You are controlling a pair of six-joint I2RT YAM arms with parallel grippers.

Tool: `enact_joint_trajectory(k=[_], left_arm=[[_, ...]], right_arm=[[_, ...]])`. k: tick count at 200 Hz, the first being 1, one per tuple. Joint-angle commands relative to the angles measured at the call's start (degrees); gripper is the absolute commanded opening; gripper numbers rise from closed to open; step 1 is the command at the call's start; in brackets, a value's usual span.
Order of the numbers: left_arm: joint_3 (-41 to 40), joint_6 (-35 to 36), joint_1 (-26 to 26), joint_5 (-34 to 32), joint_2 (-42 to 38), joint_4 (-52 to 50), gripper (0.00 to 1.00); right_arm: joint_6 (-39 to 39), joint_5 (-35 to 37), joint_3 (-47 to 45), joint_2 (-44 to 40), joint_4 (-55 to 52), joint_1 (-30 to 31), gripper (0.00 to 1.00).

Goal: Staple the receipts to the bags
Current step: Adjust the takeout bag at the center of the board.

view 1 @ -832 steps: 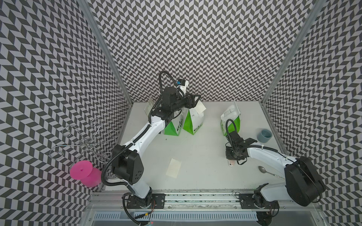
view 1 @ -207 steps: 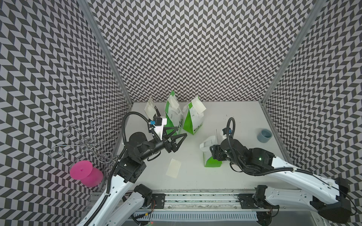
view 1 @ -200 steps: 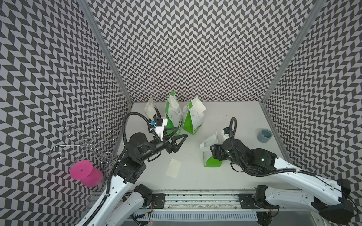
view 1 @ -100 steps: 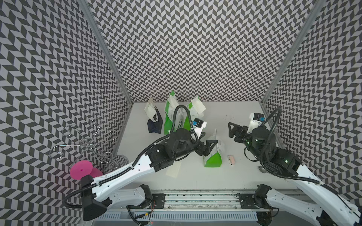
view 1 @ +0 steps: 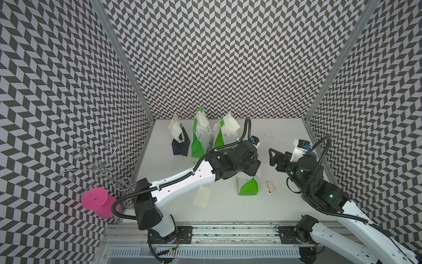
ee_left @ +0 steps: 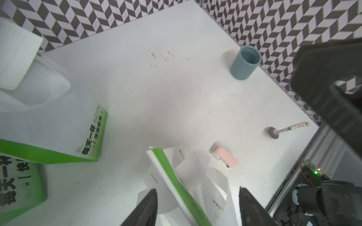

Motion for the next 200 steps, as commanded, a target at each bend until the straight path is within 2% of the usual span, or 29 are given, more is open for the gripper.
enact_joint_trajectory(k=[1, 24, 38, 68, 92, 99, 109, 132, 148, 158, 179, 200], left_arm=[[2.0, 0.2, -1.1, -2.8, -1.0, -5.0, 0.67], [2.2, 1.9, -1.2, -1.1, 0.5, -6.0, 0.52], [2.6, 3.2, -1.2, -0.1, 1.3, -6.5, 0.38], [5.2, 7.8, -0.9, -0.7, 0.9, -7.1, 0.24], [7.4, 15.2, 0.1, -0.3, 1.3, -6.6, 0.00], [8.5, 17.4, 0.9, 0.2, 1.7, -7.2, 0.00], [9.0, 21.1, 2.0, 4.3, 1.9, -7.2, 0.00], [6.5, 29.7, 4.3, 10.8, -0.5, -5.4, 0.00], [4.2, 33.5, 8.9, 23.6, -2.4, -4.6, 0.00], [2.7, 35.0, 11.7, 28.8, -3.4, -3.9, 0.00], [3.0, 38.8, 14.8, 33.1, -2.9, -5.8, 0.00], [5.7, 42.1, 16.0, 32.6, -1.0, -8.7, 0.00]], right_arm=[[-1.4, -0.3, -1.4, -1.9, 4.4, -0.7, 0.89], [-1.7, -1.1, -2.7, -2.9, 5.2, -0.9, 0.89], [-1.8, -1.5, -3.4, -3.4, 5.6, -1.0, 0.89], [-2.1, -2.2, -4.3, -4.6, 6.0, -1.2, 0.89], [-1.3, -3.7, -6.2, -5.6, 7.0, -1.3, 0.89], [-1.0, -4.1, -6.7, -5.8, 7.2, -1.3, 0.89], [-0.9, -4.5, -7.3, -5.8, 7.4, -1.3, 0.89], [-1.0, -5.2, -8.1, -6.1, 7.6, -1.3, 0.89], [-0.8, -6.1, -8.8, -6.6, 8.3, -1.3, 0.89], [-0.8, -6.7, -9.1, -6.8, 8.5, -1.3, 0.89], [-1.2, -7.5, -9.7, -6.9, 8.6, -1.4, 0.89], [-1.1, -8.0, -10.9, -7.4, 9.3, -1.4, 0.89]])
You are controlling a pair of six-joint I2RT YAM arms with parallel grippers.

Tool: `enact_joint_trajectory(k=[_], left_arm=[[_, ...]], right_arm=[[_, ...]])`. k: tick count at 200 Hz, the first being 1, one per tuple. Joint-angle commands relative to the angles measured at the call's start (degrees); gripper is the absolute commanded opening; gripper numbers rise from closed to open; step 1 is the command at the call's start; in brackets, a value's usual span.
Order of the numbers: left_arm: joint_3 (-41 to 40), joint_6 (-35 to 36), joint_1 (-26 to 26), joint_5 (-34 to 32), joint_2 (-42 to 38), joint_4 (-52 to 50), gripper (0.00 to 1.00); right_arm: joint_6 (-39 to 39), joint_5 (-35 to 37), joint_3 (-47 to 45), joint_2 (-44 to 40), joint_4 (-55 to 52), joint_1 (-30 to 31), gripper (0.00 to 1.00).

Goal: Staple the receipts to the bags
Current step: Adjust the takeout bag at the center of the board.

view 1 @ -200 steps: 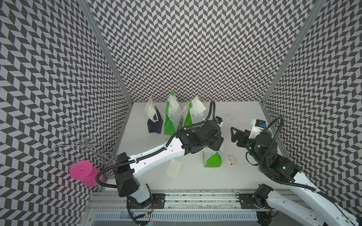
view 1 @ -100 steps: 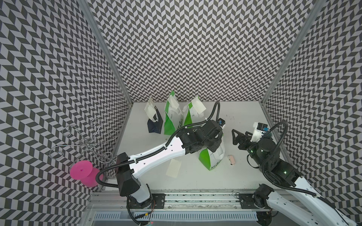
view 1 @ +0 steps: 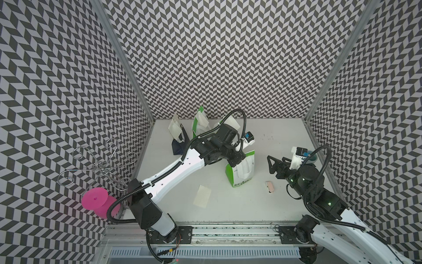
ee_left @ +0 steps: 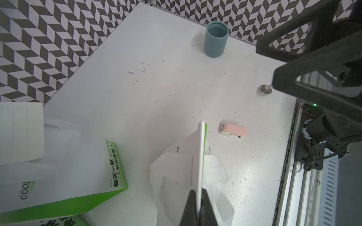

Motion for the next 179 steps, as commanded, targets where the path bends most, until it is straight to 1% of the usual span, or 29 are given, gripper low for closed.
enact_joint_trajectory(k=[1, 32, 57, 74, 79, 86, 92, 101, 108, 125, 149, 157, 171, 179], left_arm=[[3.0, 7.6, 0.4, 6.4, 0.3, -2.7, 0.00], [3.3, 10.9, 3.6, 8.5, 1.3, -4.8, 0.00], [1.3, 10.7, 6.8, 10.9, 0.4, -2.7, 0.00], [0.7, 9.8, 7.2, 11.0, 0.5, -1.8, 0.00], [0.5, 9.5, 7.2, 11.1, 0.7, -1.7, 0.06], [0.4, 9.2, 7.2, 11.2, 0.8, -1.5, 0.18], [0.6, 8.6, 7.2, 11.2, 1.0, -1.3, 0.26], [1.1, 8.2, 7.2, 11.4, 1.1, -1.4, 0.35], [1.4, 7.8, 7.2, 11.4, 1.2, -1.3, 0.41], [2.5, 7.1, 7.1, 12.2, 0.9, -1.4, 0.48], [3.8, 5.2, 7.1, 12.0, -0.4, 0.2, 0.54], [4.0, 4.0, 7.2, 12.0, -1.4, 1.6, 0.56], [4.3, 1.3, 7.1, 11.1, -3.8, 4.8, 0.65], [4.4, 0.0, 7.1, 11.1, -5.7, 6.6, 0.67]], right_arm=[[0.3, -1.4, -1.4, -1.1, 3.8, -0.4, 0.89], [0.6, -2.6, -2.5, -1.0, 4.7, -0.4, 0.89], [0.6, -4.1, -2.7, -0.2, 5.3, -0.4, 0.89], [0.5, -4.6, -2.7, 0.3, 5.5, -0.4, 0.89], [0.5, -4.6, -2.8, 0.2, 5.7, -0.4, 0.89], [0.3, -4.7, -2.8, 0.3, 5.7, -0.4, 0.89], [0.2, -4.9, -2.8, 0.3, 5.8, -0.4, 0.89], [0.2, -5.2, -2.8, 0.2, 5.9, -0.4, 0.89], [0.3, -5.7, -2.8, 0.2, 6.0, -0.4, 0.89], [0.4, -6.3, -2.6, 0.0, 5.7, -0.4, 0.89], [0.5, -7.7, -2.2, -0.7, 5.0, -0.4, 0.90], [0.2, -8.7, -2.0, -1.2, 4.7, -0.4, 0.90], [-1.1, -11.4, -1.5, -1.9, 4.2, -0.4, 0.90], [-2.2, -13.2, -1.2, -2.5, 3.9, -0.4, 0.90]])
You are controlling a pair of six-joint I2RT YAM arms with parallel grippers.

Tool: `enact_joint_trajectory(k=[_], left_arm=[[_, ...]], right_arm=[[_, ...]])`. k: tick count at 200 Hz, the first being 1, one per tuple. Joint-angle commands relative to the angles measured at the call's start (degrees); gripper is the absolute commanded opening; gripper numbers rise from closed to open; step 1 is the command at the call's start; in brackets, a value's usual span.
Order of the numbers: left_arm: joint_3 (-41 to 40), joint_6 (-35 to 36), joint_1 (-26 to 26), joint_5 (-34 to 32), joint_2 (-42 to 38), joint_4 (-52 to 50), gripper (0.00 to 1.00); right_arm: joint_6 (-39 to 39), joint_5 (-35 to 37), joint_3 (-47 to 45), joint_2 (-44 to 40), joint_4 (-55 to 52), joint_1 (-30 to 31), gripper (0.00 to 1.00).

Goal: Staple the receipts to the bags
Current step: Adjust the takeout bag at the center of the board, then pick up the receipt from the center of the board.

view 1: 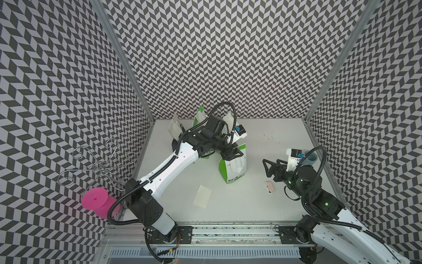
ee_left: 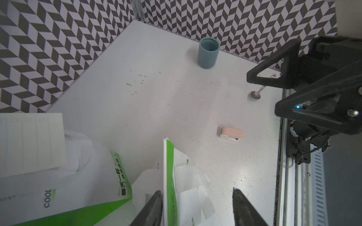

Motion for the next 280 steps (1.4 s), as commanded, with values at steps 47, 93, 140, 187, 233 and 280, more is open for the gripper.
enact_joint_trajectory(k=[47, 93, 140, 187, 233, 280], left_arm=[[-12.8, -19.6, -0.7, -6.0, -24.7, 29.0, 1.00], [-32.9, -34.5, -1.2, -19.4, -43.7, 38.2, 1.00], [-36.0, -38.6, -1.2, -30.7, -55.7, 31.7, 1.00], [-31.9, -37.9, -1.2, -36.7, -60.1, 26.6, 1.00], [-32.4, -37.7, -1.2, -37.7, -61.8, 24.7, 1.00], [-32.7, -37.2, -1.2, -38.4, -64.7, 24.4, 1.00]], right_arm=[[-6.9, -21.8, -1.2, -3.2, 3.4, 2.3, 0.97], [-7.5, -8.3, -3.7, 7.9, 10.4, 28.6, 1.00], [-11.8, -6.8, 6.8, 36.7, 15.1, 40.9, 1.00], [-13.8, -4.9, 19.9, 59.1, 15.7, 42.0, 1.00], [-13.1, 2.8, 32.4, 74.8, 11.0, 40.3, 1.00], [-13.8, 8.9, 36.7, 80.9, 7.0, 39.5, 1.00]])
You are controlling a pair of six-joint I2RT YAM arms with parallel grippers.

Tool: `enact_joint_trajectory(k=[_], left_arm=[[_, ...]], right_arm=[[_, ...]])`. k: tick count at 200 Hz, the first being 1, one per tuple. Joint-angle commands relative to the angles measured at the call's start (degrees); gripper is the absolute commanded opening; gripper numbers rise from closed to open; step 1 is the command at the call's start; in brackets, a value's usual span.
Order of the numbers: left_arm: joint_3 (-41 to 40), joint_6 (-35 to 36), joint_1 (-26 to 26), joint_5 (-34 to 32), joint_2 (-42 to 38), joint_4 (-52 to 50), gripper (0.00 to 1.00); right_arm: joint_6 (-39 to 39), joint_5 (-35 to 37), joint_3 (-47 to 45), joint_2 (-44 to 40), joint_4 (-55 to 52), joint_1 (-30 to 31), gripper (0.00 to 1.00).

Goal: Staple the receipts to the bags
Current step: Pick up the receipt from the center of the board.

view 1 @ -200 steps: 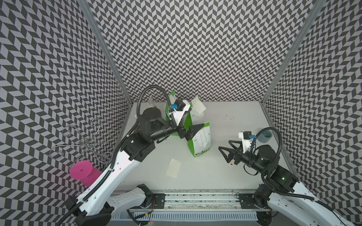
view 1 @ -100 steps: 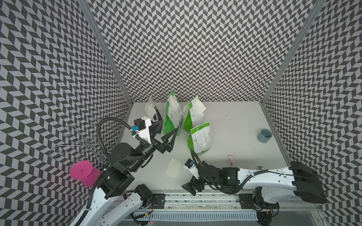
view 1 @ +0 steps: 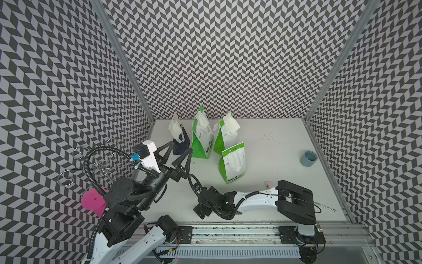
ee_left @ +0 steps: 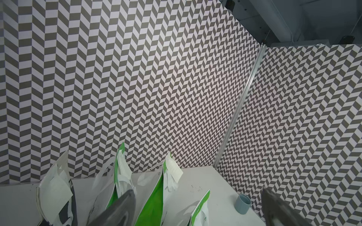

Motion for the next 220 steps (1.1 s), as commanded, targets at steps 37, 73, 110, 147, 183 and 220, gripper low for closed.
enact_joint_trajectory(k=[37, 73, 110, 147, 183, 220], left_arm=[[-0.6, -0.2, -0.1, -1.4, -2.0, -0.6, 1.00], [-1.0, 0.0, -0.1, -1.4, -1.9, -0.4, 1.00], [-1.3, 0.0, -0.1, -1.3, -2.3, -0.4, 1.00], [-1.8, -0.3, -0.1, -0.7, -2.5, -1.0, 1.00], [-1.9, -0.6, -0.1, 0.1, -2.4, -2.0, 1.00], [-3.1, -1.6, -0.1, 1.5, -2.4, -2.5, 1.00]], right_arm=[[-1.3, 1.4, 1.6, 5.5, -2.2, -1.5, 1.00], [-1.6, -0.9, 2.3, 9.5, -6.6, -1.2, 0.99], [-1.1, -1.0, 1.9, 14.2, -9.6, -0.5, 0.82], [-0.4, 0.6, 0.0, 12.2, -6.1, -0.6, 0.70], [-1.7, 1.3, -3.9, 5.9, 1.4, -0.5, 0.57], [-0.4, 3.0, -11.4, -3.6, 7.2, 1.6, 0.54]])
